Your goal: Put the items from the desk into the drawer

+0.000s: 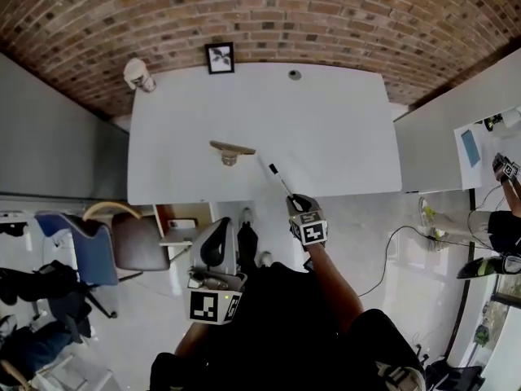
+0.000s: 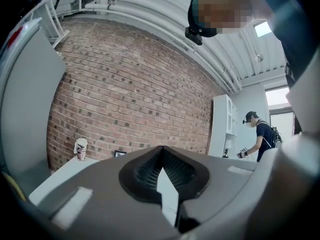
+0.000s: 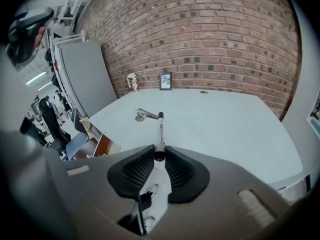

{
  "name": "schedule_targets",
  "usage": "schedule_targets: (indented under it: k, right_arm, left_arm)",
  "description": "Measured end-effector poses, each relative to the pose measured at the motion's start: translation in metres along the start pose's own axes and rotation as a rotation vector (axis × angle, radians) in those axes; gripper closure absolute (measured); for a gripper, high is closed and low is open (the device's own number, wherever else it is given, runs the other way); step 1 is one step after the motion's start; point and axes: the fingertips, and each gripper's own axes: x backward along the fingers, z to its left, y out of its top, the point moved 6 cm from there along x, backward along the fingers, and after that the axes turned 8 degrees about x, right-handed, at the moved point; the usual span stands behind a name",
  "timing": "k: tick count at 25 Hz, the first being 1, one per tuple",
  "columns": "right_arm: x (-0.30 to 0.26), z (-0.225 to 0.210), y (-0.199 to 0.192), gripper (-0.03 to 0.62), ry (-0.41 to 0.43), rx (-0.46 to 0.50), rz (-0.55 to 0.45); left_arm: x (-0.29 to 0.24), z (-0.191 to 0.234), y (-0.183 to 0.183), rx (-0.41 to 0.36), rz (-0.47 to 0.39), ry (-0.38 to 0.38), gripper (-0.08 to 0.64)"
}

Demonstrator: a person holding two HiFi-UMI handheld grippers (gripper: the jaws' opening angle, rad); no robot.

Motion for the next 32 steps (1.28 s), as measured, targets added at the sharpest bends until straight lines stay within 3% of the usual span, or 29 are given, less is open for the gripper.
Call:
schedule_targets:
  k: [9, 17, 32]
  right_arm:
    - [0.063, 0.048, -0.022, 0.52, 0.06, 0.076, -0.074]
    - [0.09, 0.101, -0.024, 0.52, 0.126, 0.159, -0.118]
    - [0.087, 0.188, 0.003, 0.52, 0.231, 0.28, -0.136]
  left_arm:
    - [0.088, -0.041, -0.001, -0.031, -0.05, 0.077, 0.54]
    - [0.146, -0.042, 0.003, -0.035, -0.07, 0.17, 0.54]
    - [0.221, 0.012, 0.016, -0.015, -0.141, 0.323, 0.54]
